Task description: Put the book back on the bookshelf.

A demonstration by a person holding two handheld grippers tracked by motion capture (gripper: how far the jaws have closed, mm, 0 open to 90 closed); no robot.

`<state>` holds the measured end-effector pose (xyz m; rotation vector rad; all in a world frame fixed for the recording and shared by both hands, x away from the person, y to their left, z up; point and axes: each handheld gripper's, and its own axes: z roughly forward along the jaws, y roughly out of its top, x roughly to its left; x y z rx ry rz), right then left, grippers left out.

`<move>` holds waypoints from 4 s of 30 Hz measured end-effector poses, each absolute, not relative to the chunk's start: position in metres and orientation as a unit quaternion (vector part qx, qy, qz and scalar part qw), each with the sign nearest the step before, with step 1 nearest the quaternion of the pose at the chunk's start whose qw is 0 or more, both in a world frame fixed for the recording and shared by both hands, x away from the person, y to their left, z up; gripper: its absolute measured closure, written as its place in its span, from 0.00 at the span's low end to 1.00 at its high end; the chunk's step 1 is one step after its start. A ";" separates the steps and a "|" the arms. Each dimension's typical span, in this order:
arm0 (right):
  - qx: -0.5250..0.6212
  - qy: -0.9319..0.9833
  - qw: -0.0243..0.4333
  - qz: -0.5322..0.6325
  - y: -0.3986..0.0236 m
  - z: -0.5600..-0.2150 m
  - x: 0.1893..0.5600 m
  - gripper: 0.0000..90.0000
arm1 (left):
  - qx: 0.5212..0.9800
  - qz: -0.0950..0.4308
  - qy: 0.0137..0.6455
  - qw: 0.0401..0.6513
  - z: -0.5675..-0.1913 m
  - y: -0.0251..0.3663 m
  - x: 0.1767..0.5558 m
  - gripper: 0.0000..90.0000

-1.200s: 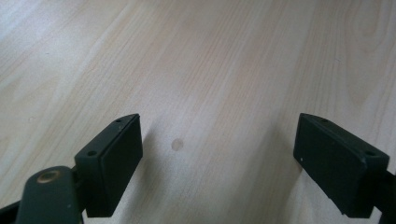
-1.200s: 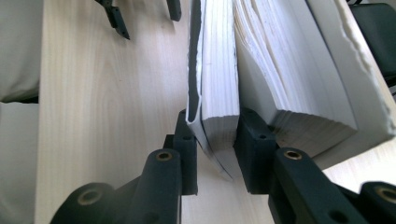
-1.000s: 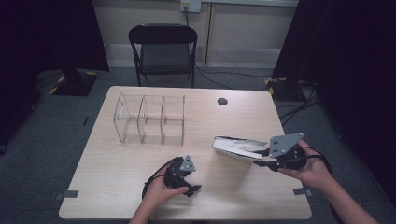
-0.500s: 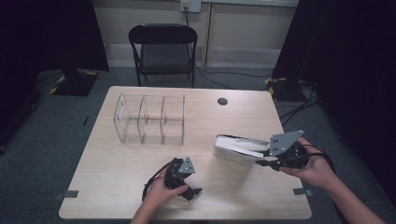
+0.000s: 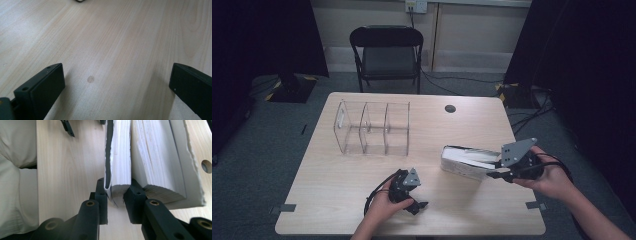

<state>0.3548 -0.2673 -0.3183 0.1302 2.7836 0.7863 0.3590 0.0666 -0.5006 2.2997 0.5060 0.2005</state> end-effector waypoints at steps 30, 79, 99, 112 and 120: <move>0.049 0.956 0.084 0.275 -0.281 -0.310 0.359 0.85 | 0.901 0.079 0.197 0.378 -0.500 0.066 0.361 0.00; 0.087 0.956 0.053 0.274 -0.285 -0.309 0.380 0.84 | 0.926 0.039 0.204 0.315 -0.422 0.034 0.385 0.26; 0.092 0.954 0.047 0.280 -0.286 -0.312 0.383 0.83 | 0.932 0.042 0.152 0.326 -0.378 0.010 0.397 0.37; 0.093 0.954 0.046 0.280 -0.287 -0.313 0.383 0.83 | 0.929 0.042 0.148 0.335 -0.360 -0.005 0.405 0.39; 0.092 0.955 0.046 0.277 -0.286 -0.313 0.384 0.83 | 0.933 0.061 0.129 0.331 -0.353 -0.011 0.410 0.41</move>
